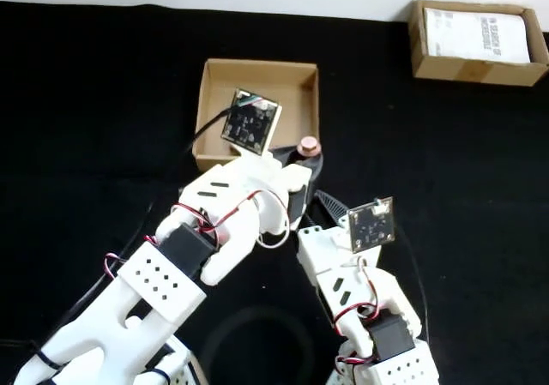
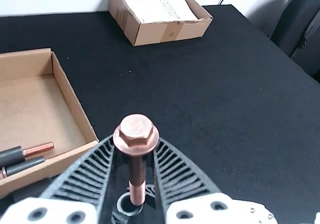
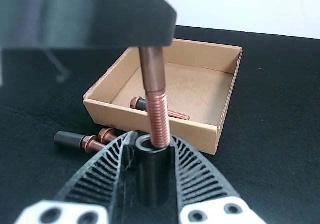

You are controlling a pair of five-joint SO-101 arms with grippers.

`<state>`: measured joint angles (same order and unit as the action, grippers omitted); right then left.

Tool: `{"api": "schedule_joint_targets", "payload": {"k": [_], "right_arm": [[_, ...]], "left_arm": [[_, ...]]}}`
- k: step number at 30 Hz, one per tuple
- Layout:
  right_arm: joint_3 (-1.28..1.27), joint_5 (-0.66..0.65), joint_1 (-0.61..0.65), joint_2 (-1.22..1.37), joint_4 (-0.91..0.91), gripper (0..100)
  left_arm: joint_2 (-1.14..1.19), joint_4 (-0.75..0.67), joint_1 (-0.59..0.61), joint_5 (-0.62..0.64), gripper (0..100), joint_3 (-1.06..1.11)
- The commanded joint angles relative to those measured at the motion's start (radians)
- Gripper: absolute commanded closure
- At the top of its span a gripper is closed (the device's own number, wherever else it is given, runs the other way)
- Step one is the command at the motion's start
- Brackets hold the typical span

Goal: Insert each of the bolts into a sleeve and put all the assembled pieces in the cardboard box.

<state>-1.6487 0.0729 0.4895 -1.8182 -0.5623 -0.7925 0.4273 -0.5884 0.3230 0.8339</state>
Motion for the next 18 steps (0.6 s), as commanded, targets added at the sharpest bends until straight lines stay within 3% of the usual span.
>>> {"api": "schedule_joint_targets", "payload": {"k": [1,18], "right_arm": [[0.015,0.005,-0.013,-0.015,0.018,99.1],[0.015,0.005,-0.016,-0.015,0.018,99.1]], "left_arm": [[-0.004,-0.031,-0.007,-0.040,99,-0.018],[-0.004,-0.025,-0.008,-0.051,99,0.062]]}}
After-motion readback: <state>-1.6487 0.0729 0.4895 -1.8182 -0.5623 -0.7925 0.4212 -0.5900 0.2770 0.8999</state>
